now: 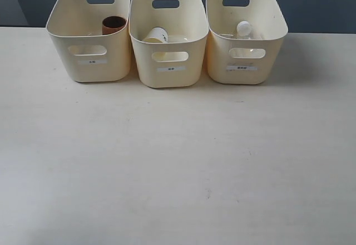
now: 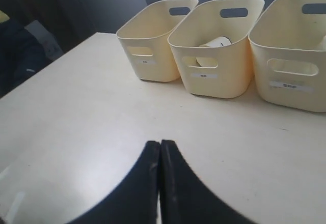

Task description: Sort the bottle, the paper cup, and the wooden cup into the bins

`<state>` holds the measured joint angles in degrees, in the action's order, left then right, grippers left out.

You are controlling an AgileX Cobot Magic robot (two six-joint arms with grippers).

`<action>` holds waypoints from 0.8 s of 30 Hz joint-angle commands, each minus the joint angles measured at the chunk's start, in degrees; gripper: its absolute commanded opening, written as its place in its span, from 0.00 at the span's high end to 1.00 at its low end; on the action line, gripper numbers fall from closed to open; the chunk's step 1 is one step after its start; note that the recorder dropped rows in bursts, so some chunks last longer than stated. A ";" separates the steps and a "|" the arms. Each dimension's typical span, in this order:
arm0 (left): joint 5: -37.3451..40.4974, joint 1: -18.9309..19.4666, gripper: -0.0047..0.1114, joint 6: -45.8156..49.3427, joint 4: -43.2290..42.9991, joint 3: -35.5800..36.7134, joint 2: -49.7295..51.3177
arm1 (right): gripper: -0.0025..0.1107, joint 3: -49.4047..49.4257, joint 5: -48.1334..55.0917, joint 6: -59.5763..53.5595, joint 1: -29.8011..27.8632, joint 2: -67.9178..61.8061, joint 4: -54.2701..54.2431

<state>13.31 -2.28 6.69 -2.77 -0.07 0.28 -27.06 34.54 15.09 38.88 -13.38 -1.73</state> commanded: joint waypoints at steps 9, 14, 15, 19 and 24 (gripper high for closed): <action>-0.05 -0.18 0.96 -0.11 0.27 0.07 -0.28 | 0.98 14.58 -18.08 0.12 -0.07 1.35 -1.35; -0.05 -0.18 0.96 -0.11 0.27 0.07 -0.28 | 0.98 21.95 -26.98 -0.12 -0.07 1.35 -1.22; -0.05 -0.18 0.96 -0.11 0.27 0.07 -0.28 | 0.98 23.49 -29.48 -0.12 -0.07 1.35 -1.00; -0.05 -0.18 0.96 -0.11 0.27 0.07 -0.28 | 0.98 27.06 -35.10 -0.12 -0.07 1.35 1.73; -0.05 -0.18 0.96 -0.11 0.27 0.07 -0.28 | 0.98 27.06 -36.15 -0.23 -0.07 1.35 8.78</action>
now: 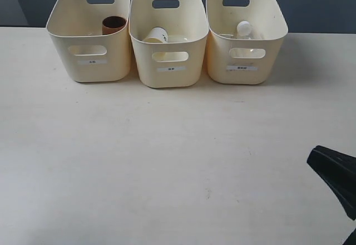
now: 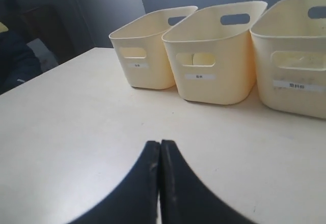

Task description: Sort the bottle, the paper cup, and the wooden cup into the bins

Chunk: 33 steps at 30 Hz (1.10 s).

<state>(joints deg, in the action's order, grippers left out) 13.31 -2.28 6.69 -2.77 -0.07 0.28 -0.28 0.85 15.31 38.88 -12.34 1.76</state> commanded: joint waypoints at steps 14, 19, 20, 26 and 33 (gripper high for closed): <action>-0.05 -0.18 0.96 -0.11 0.27 0.07 -0.28 | 0.98 0.28 6.19 -0.10 -18.14 7.21 5.45; -0.05 -0.18 0.96 -0.11 0.27 0.07 -0.28 | 0.98 0.28 9.06 0.02 -27.54 11.96 2.51; -0.05 -0.18 0.96 -0.11 0.27 0.07 -0.28 | 0.98 0.28 9.70 0.01 -29.14 12.34 2.06; -0.05 -0.18 0.96 -0.11 0.27 0.07 -0.28 | 0.98 0.28 9.71 0.01 -39.13 12.34 1.21; -0.05 -0.18 0.96 -0.11 0.27 0.07 -0.28 | 0.98 0.28 7.77 -0.31 -42.91 12.34 3.29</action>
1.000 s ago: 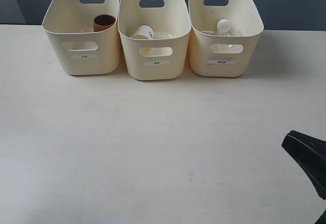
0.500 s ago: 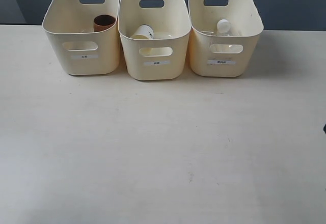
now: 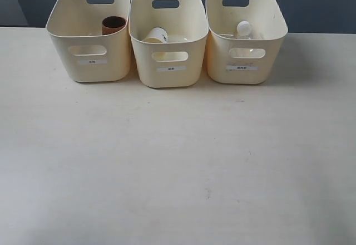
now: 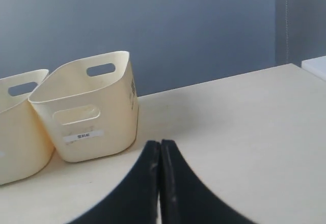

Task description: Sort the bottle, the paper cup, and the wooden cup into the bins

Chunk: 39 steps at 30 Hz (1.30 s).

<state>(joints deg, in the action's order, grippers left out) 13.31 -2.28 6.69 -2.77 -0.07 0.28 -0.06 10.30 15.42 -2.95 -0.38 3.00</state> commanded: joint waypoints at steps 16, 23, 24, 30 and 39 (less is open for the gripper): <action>-0.05 -0.18 0.96 -0.11 0.27 0.07 -0.28 | 0.98 0.06 -1.02 -2.43 -1.08 0.38 7.50; -0.05 -0.18 0.96 -0.11 0.27 0.07 -0.28 | 0.98 0.06 -1.38 -1.75 -1.08 0.38 6.22; -0.05 -0.18 0.96 -0.11 0.27 0.07 -0.28 | 0.98 0.06 -1.38 -1.75 -1.08 0.38 4.54; -0.05 -0.18 0.96 -0.11 0.27 0.07 -0.28 | 0.98 0.06 -1.16 -1.75 -1.08 0.38 -0.03; -0.05 -0.18 0.96 -0.11 0.27 0.07 -0.28 | 0.98 0.06 -1.16 -1.75 -1.08 0.38 -0.03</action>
